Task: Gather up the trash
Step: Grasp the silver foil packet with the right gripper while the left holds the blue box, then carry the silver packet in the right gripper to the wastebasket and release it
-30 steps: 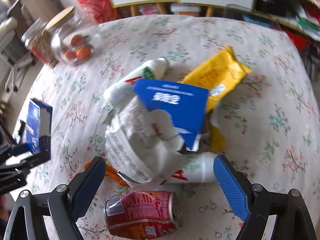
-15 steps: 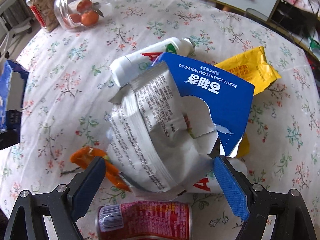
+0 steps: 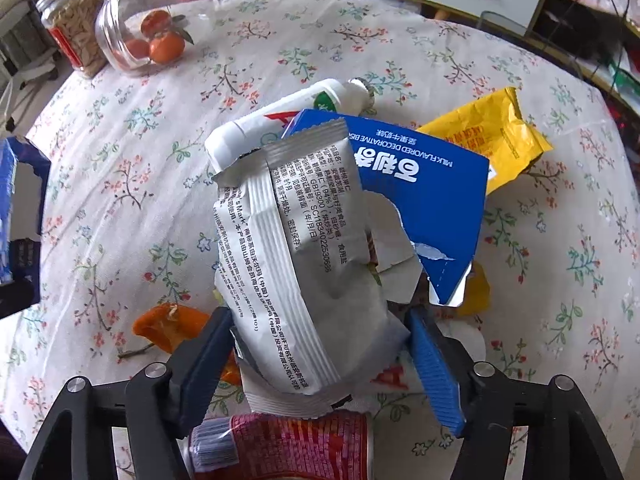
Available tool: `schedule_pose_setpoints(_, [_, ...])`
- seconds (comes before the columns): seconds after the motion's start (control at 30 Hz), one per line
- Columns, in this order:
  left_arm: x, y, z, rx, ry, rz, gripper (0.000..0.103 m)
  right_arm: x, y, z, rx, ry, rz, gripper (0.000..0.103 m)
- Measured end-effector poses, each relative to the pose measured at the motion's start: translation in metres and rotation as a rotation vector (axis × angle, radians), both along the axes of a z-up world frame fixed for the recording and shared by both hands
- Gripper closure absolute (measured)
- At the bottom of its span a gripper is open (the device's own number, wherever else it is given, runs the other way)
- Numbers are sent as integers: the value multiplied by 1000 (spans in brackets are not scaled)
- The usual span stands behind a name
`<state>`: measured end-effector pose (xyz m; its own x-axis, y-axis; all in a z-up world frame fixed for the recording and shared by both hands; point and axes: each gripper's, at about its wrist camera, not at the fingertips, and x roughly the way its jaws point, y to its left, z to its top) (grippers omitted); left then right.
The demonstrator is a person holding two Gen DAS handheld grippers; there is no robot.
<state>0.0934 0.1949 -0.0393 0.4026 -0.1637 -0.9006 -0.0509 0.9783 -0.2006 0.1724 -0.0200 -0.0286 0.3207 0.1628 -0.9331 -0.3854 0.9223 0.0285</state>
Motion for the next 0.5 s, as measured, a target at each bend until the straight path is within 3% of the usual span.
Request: schedule_pose_setpoints(0.5, [9,-27,17,-10,-36,-46,39,-4,-37,40,101,-52,-61,29])
